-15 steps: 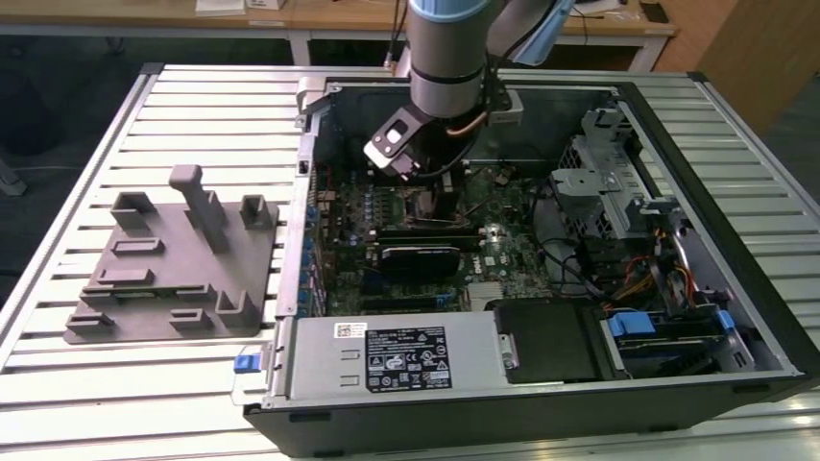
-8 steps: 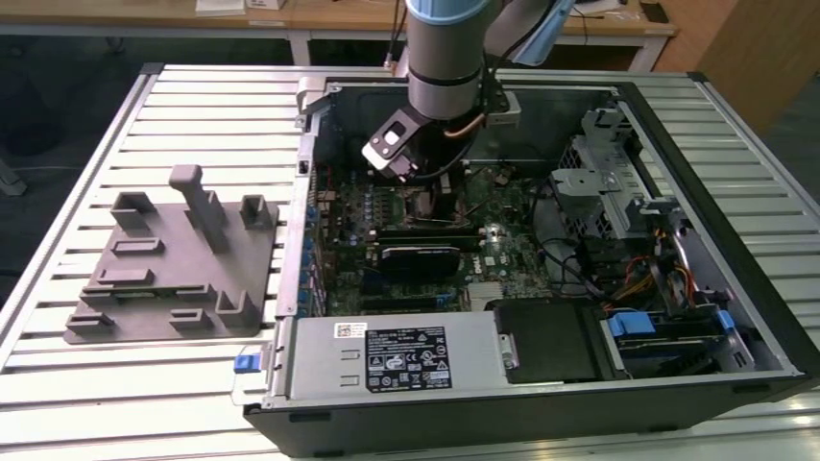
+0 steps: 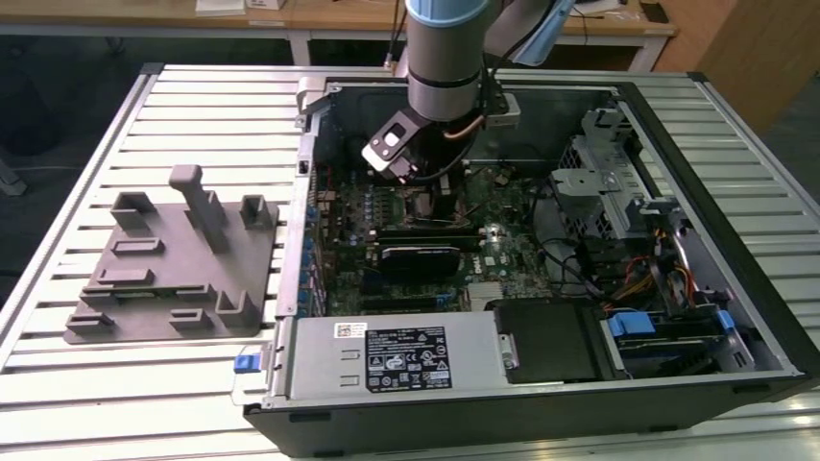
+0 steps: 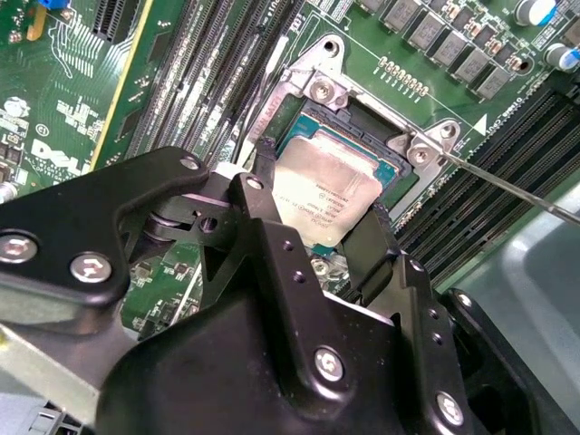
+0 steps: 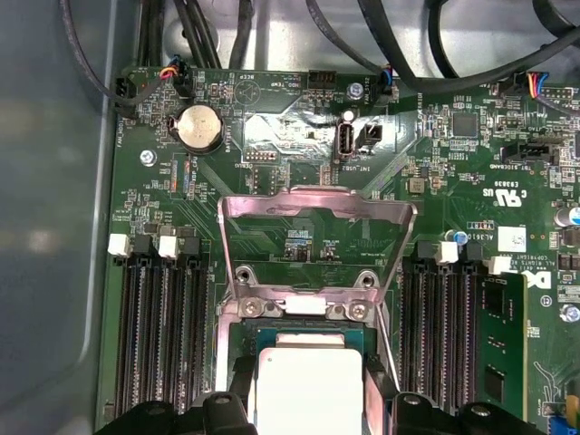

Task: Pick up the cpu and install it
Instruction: 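Place the cpu into insertion slot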

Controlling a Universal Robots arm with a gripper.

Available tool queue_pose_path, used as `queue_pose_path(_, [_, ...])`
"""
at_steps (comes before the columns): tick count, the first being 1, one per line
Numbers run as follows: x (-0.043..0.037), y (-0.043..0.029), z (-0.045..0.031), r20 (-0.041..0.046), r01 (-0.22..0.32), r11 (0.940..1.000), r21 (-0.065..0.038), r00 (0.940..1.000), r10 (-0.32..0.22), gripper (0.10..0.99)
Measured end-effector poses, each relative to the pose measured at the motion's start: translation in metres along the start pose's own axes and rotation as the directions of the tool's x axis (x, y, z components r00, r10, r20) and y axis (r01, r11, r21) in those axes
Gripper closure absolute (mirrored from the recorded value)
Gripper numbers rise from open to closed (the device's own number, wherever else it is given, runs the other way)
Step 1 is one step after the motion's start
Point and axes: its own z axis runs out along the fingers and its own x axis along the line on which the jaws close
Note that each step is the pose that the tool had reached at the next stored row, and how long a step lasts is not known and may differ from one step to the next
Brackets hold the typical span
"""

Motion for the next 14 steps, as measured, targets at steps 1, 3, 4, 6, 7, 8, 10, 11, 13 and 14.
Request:
queue_pose_path(1, [0.0001,0.0,0.0007,-0.0004,0.0,1.0,0.0,1.0,0.0,0.541])
queue_pose_path(3, [0.0,-0.0001,0.0012,0.0002,0.0,1.0,0.0,1.0,0.0,0.541])
queue_pose_path(4, [0.0,-0.0001,0.0012,0.0001,0.0,1.0,0.0,1.0,0.0,0.541])
queue_pose_path(6, [0.0,-0.0001,0.0012,0.0002,0.0,1.0,0.0,1.0,0.0,0.541])
queue_pose_path(7, [0.0,-0.0001,0.0013,0.0001,0.0,1.0,0.0,1.0,0.0,0.541])
queue_pose_path(8, [0.0,-0.0001,0.0013,0.0,0.0,1.0,0.0,1.0,0.0,0.541])
queue_pose_path(10, [0.0,-0.0001,0.0013,0.0,0.0,1.0,0.0,1.0,0.0,0.541])
queue_pose_path(11, [0.0001,0.0,0.0014,-0.0003,0.0,1.0,0.0,1.0,0.0,0.533])
queue_pose_path(13, [0.0001,-0.0001,0.0015,-0.0002,0.0,1.0,0.0,1.0,0.0,0.533])
queue_pose_path(14, [0.0,-0.0001,0.0014,-0.0001,0.0,1.0,0.0,1.0,0.0,0.471])
